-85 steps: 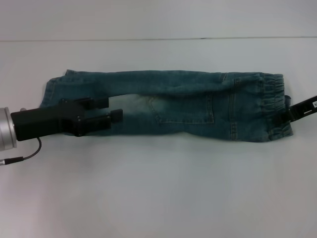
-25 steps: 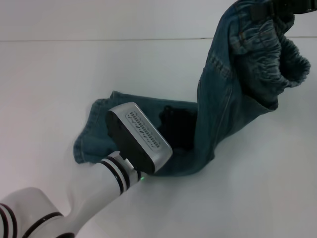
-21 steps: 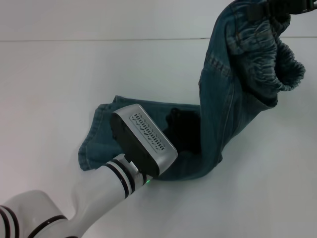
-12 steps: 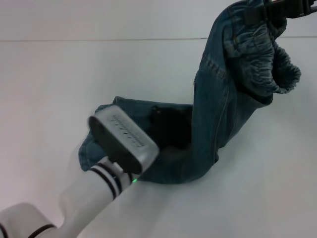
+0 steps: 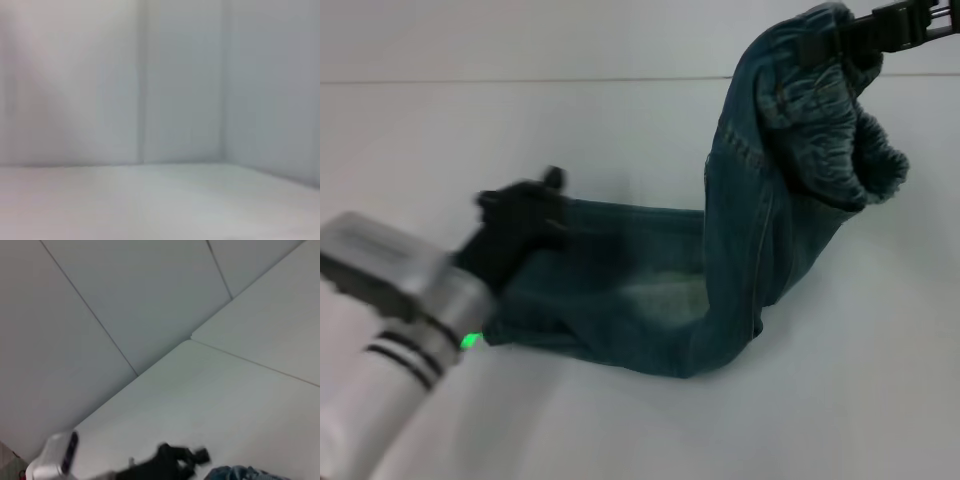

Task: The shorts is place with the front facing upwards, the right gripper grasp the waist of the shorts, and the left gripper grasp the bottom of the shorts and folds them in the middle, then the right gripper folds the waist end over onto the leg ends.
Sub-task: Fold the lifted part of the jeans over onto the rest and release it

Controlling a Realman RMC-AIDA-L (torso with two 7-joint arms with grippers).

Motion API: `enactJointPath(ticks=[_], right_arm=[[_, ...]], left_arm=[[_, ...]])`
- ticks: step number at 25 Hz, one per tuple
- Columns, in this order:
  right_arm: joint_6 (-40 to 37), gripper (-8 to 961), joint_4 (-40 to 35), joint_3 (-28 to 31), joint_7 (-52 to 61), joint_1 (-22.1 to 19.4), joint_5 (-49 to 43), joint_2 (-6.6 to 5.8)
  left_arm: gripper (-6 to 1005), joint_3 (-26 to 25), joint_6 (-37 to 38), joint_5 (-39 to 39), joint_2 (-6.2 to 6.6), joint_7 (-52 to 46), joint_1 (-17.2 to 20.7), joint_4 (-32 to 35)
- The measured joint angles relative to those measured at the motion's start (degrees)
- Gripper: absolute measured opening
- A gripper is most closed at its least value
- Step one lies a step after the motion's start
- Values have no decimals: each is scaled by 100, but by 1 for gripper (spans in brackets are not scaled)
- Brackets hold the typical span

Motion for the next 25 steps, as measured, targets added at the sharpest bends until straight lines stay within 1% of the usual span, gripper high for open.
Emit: enactJointPath(ticks=[3, 5, 7, 9, 12, 14, 15, 16, 21, 25], right_arm=[[176, 90, 138, -167, -27, 70, 0, -7], [275, 90, 251, -283, -71, 155, 0, 5], [378, 90, 463, -444, -139, 294, -1, 18], [486, 90, 707, -630, -202, 460, -1, 32], [658, 91, 1076, -1003, -287, 772, 0, 83], [780, 91, 1296, -1274, -318, 1005, 0, 149], [924, 91, 1454, -1549, -322, 1198, 0, 230], [924, 91, 1454, -1549, -322, 1198, 0, 230], [1342, 90, 1815, -2242, -322, 1608, -1, 501], [1592, 109, 2063, -2603, -347, 1847, -62, 696]], left_arm=[[13, 310, 460, 3, 30, -1537, 295, 865], [13, 723, 813, 7, 43, -2430, 554, 1472], [13, 1050, 1113, 9, 49, -2944, 790, 1936], [13, 1248, 1440, 11, 50, -3320, 1030, 2321], [13, 1289, 1728, 11, 49, -3680, 1357, 2716], [13, 1230, 1762, 11, 49, -3758, 1474, 2820], [13, 1162, 1766, 7, 49, -3762, 1556, 2848], [14, 1162, 1766, 7, 49, -3762, 1556, 2848], [14, 1119, 1748, -27, 49, -3732, 1682, 2858], [14, 1068, 1735, -13, 49, -3694, 1702, 2851]])
